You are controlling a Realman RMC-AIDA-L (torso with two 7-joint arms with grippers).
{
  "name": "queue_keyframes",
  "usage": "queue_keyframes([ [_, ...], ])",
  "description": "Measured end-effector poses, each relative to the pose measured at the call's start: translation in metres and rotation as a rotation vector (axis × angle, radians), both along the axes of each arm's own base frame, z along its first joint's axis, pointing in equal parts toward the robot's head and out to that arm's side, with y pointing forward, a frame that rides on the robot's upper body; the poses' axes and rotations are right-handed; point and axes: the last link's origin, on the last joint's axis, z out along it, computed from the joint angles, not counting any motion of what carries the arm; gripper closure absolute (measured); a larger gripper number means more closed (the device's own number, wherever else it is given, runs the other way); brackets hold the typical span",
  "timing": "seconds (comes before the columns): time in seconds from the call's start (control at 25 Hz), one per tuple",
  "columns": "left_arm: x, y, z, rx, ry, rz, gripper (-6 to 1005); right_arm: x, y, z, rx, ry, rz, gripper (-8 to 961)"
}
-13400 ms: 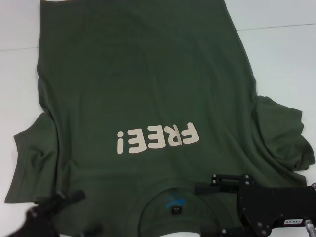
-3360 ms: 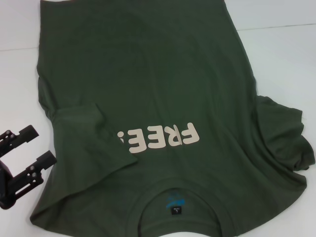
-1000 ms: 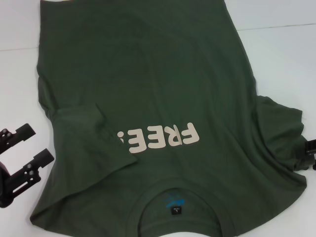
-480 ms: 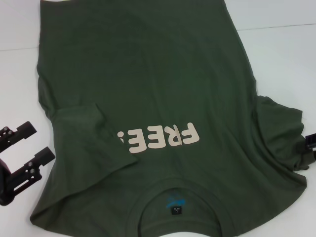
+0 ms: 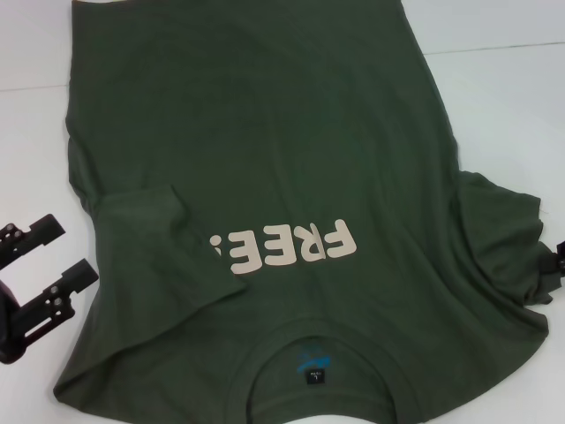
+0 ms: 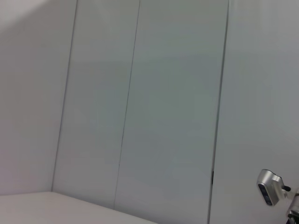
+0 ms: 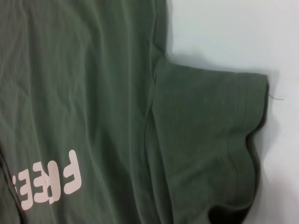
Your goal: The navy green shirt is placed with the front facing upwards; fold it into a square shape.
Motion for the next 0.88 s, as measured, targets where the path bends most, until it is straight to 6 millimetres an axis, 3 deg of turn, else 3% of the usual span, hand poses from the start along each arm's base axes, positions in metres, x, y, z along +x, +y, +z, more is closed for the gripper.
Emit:
queue_keyframes([
  [0.12, 0.0, 0.001, 0.0, 0.001, 0.0, -0.002, 337, 0.0, 0.0, 0.001, 0.0, 0.0, -0.001, 866],
  [0.6, 0.0, 0.001, 0.002, 0.012, -0.004, 0.003, 336, -0.003, -0.001, 0.008, 0.005, 0.013, 0.004, 946],
  [0.88, -0.002, 0.001, 0.005, 0.03, -0.01, 0.013, 336, -0.025, 0.009, 0.014, 0.027, 0.086, 0.079, 946],
])
